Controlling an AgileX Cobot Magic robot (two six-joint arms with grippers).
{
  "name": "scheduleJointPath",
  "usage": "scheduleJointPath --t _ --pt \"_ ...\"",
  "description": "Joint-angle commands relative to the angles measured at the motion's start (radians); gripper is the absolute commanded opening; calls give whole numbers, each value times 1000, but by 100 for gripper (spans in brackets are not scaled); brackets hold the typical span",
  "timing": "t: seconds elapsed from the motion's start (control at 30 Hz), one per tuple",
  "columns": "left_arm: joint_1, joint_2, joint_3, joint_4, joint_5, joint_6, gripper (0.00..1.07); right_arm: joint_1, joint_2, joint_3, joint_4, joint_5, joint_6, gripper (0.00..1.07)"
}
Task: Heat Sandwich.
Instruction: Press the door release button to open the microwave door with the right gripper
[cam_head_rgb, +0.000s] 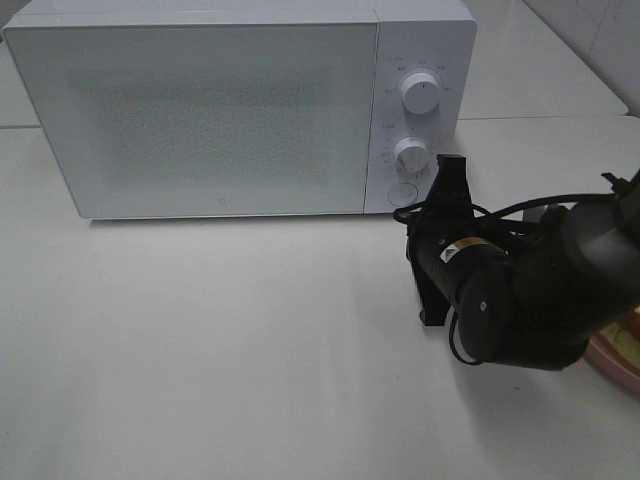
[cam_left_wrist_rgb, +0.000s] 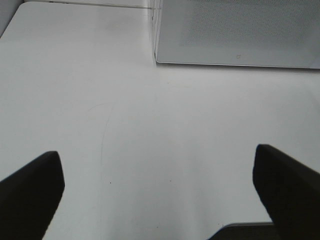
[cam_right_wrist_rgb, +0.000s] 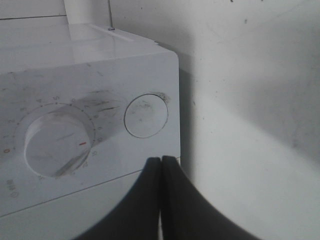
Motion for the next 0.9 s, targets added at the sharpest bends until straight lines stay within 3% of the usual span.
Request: scheduleJointPath --t 0.03,0.6,0.9 --pt "5 -23 2 -7 -13 2 97 -28 26 -47 -31 16 -4 1" --pt "5 -23 2 -7 -13 2 97 -100 128 -201 -52 91 -27 0" --pt "5 -23 2 -7 -13 2 97 -108 138 -204 -40 76 -32 0"
